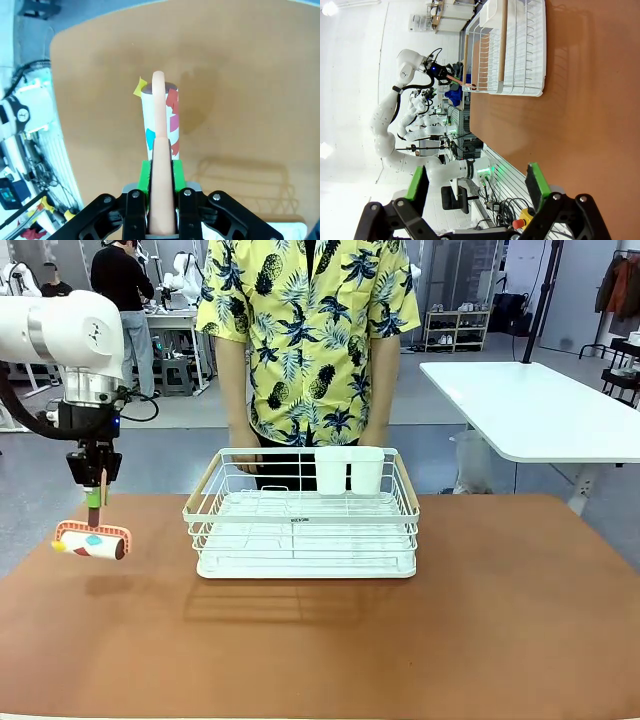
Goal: Clean the table.
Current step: Place the Lint Roller down when the Dish drying rack is positioned in the middle of the table.
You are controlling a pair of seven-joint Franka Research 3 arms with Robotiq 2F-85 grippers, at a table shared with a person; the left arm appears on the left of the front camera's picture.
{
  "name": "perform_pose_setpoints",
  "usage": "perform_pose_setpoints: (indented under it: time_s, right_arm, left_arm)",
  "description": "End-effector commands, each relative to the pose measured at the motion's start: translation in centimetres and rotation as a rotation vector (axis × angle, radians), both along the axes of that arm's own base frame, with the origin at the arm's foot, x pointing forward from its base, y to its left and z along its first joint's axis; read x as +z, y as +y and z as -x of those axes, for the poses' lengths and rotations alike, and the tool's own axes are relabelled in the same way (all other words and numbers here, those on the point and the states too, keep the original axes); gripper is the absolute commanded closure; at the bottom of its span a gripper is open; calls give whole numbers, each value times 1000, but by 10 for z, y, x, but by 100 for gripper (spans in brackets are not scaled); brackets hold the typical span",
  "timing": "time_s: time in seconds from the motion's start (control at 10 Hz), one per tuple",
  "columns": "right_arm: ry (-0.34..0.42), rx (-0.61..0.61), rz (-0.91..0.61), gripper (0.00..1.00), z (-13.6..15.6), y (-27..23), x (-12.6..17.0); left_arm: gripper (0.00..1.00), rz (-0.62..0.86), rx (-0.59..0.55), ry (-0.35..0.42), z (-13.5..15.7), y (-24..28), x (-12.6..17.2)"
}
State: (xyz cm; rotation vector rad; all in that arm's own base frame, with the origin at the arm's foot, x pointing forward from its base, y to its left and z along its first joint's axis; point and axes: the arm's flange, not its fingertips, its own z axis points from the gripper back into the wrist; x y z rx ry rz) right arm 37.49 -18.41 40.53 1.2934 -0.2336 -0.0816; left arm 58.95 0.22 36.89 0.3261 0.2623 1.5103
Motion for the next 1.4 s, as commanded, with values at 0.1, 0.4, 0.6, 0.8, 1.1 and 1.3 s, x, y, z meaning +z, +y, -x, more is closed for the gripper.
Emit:
perform_pose_setpoints:
  time_s: [0.1, 0.4, 0.6, 0.8, 1.1, 1.3]
  right_arm:
    - [-12, 2, -5, 0, 1, 0, 3]
    - [-12, 2, -5, 0, 1, 0, 3]
    - [-12, 2, -5, 0, 1, 0, 3]
    - [-12, 2, -5, 0, 1, 0, 3]
    - [-12, 2, -5, 0, 1, 0, 3]
    - [-12, 2, -5, 0, 1, 0, 3]
  left_arm:
    - [79, 72, 32, -1, -4, -2, -13]
    - [79, 61, 14, 1, -4, -3, -33]
    - [79, 66, 13, -11, -5, -2, -36]
    - [50, 90, 6, -38, -5, -3, -32]
    - [0, 104, 5, -57, -4, -2, -23]
    - [0, 120, -3, -98, -4, -3, -6]
